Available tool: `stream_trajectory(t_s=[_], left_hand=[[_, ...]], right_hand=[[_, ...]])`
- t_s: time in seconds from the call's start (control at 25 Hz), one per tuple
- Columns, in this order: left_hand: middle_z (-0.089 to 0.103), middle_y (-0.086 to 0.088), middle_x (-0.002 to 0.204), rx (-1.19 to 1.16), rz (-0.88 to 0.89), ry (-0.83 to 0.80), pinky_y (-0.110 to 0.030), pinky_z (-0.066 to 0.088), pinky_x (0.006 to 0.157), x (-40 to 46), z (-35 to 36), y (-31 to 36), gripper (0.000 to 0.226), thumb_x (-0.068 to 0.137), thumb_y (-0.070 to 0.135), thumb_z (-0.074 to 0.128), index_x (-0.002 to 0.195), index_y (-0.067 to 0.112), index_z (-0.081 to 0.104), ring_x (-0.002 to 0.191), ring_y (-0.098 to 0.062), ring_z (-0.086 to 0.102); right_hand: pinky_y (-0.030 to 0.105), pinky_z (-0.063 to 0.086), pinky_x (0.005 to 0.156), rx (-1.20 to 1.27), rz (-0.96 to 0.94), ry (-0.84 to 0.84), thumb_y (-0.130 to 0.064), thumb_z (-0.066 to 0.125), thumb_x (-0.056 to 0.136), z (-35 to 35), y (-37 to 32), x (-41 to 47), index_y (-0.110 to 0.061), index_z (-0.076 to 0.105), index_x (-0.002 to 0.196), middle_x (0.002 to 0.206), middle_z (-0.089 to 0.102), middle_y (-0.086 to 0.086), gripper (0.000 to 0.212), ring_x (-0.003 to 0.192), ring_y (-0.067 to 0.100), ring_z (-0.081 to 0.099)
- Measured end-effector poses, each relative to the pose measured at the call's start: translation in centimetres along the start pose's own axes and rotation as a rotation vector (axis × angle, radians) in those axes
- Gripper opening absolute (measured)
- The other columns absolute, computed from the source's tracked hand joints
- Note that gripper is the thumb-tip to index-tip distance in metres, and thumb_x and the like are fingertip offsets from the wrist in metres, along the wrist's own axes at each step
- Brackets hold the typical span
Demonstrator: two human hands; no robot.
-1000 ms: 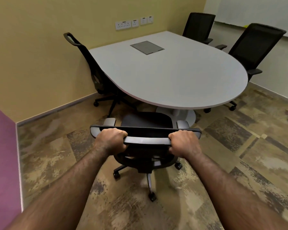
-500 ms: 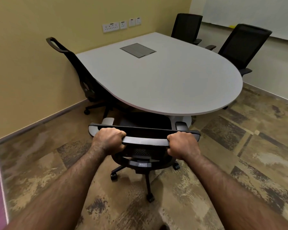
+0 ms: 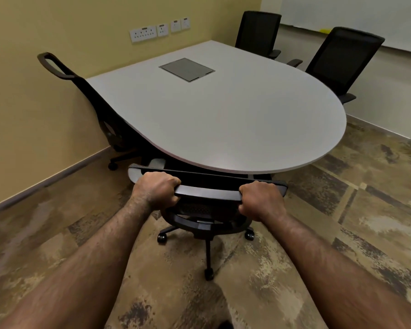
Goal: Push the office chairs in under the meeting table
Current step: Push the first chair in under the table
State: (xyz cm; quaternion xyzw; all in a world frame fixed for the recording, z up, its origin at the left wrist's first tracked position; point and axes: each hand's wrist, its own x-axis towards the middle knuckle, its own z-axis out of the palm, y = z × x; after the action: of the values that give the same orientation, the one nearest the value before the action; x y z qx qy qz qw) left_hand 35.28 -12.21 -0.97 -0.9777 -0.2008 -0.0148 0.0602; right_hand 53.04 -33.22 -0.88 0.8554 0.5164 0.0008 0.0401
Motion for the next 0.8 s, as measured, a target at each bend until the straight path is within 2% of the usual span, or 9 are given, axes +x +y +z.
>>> stream_trajectory(t_s=[0.12,0.32,0.52,0.8], left_hand=[[0.065,0.008,0.071,0.003,0.018,0.015,-0.032,0.051,0.058,2.4,0.3,-1.4,0.026,0.075,0.048,0.053,0.084,0.028,0.066,0.069,-0.02,0.063],[0.063,0.007,0.067,0.026,0.089,0.054,-0.03,0.047,0.051,3.6,1.0,-4.6,0.023,0.072,0.046,0.055,0.077,0.026,0.064,0.063,-0.022,0.062],[0.064,0.007,0.072,0.014,0.141,0.033,-0.032,0.051,0.056,3.6,0.9,-7.6,0.021,0.076,0.047,0.059,0.08,0.026,0.063,0.07,-0.022,0.064],[0.063,0.008,0.07,-0.039,0.188,0.034,-0.032,0.051,0.057,2.4,1.1,-8.2,0.025,0.073,0.049,0.05,0.076,0.026,0.06,0.069,-0.02,0.064]], right_hand=[[0.031,0.035,0.056,0.008,0.031,0.016,-0.033,0.058,0.066,-0.3,0.3,2.2,-0.025,0.047,0.069,0.068,0.058,-0.001,0.014,0.068,0.026,0.059],[0.031,0.034,0.054,-0.002,0.054,0.043,-0.033,0.058,0.067,-0.2,-1.5,3.6,-0.023,0.055,0.073,0.066,0.057,0.0,0.012,0.063,0.025,0.057],[0.031,0.036,0.056,0.009,0.11,0.037,-0.032,0.059,0.069,-0.5,-4.7,4.0,-0.022,0.056,0.075,0.072,0.062,0.001,0.012,0.068,0.026,0.061],[0.031,0.036,0.058,-0.043,0.171,0.011,-0.035,0.057,0.071,-0.4,-6.5,2.9,-0.022,0.058,0.079,0.079,0.066,0.003,0.015,0.076,0.026,0.063]])
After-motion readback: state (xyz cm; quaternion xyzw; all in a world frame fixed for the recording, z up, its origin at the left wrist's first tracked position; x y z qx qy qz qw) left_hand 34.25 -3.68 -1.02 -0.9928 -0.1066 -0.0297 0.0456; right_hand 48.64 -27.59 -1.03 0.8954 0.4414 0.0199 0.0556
